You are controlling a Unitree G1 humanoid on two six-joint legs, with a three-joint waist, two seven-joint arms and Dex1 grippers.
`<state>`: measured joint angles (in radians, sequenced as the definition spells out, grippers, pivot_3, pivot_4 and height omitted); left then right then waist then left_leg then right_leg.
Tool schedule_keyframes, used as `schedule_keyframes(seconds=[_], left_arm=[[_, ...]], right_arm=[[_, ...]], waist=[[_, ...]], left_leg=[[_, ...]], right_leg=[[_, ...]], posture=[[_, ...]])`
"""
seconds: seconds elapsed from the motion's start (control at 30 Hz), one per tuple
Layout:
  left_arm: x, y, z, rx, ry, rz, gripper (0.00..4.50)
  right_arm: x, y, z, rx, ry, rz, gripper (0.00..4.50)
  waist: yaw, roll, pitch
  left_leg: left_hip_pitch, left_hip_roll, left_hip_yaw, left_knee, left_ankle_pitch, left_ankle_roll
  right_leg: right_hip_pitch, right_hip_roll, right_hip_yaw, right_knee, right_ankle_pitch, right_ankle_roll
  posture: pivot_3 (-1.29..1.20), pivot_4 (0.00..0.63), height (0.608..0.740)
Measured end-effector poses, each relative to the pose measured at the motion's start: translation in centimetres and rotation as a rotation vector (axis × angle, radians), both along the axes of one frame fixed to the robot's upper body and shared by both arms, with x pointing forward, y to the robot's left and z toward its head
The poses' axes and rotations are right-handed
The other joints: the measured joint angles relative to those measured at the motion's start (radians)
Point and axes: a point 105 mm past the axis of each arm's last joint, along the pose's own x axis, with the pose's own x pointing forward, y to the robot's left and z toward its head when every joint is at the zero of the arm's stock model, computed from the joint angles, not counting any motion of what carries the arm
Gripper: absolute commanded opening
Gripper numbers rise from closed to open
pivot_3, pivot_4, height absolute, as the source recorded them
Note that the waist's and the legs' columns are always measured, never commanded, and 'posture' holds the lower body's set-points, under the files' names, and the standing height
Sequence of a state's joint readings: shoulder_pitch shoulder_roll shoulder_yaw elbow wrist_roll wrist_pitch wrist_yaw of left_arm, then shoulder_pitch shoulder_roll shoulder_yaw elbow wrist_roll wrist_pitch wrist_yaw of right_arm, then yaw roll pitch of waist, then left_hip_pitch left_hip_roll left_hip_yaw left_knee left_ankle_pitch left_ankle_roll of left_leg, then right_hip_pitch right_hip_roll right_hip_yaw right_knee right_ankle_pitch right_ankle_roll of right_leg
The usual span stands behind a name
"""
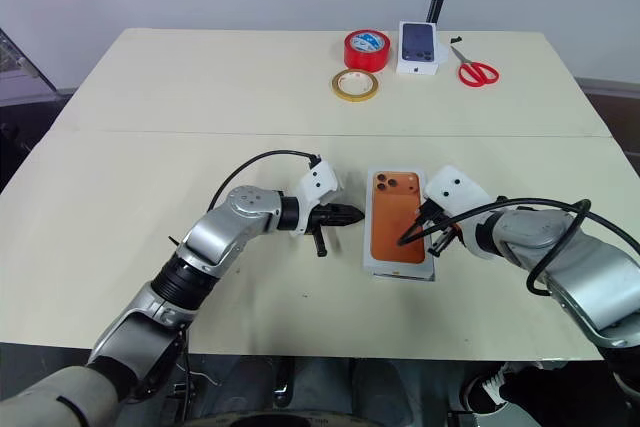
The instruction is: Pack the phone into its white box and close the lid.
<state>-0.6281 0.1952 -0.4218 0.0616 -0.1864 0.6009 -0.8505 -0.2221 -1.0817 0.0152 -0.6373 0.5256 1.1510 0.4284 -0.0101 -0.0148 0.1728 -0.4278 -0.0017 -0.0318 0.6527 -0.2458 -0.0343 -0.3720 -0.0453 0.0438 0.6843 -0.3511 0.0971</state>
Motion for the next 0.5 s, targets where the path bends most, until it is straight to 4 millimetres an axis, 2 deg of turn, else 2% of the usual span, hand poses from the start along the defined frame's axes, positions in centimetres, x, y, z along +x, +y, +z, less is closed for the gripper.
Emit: schedule_keyframes(seconds=[0.5], left_arm=[[-0.6,-0.9,-0.2,0.011,0.001,-0.039,0.1]], right_arm=[[-1.1,-0.9,-1.1,-0.009,0.033,-0.029,0.07]], waist=[[0.001,0.0,0.0]], left_leg=[[0.0,0.0,0.0,0.0,0.0,0.0]], right_leg=[[0.0,0.0,0.0,0.0,0.0,0.0]], posture=[[0.0,0.15,0.717]])
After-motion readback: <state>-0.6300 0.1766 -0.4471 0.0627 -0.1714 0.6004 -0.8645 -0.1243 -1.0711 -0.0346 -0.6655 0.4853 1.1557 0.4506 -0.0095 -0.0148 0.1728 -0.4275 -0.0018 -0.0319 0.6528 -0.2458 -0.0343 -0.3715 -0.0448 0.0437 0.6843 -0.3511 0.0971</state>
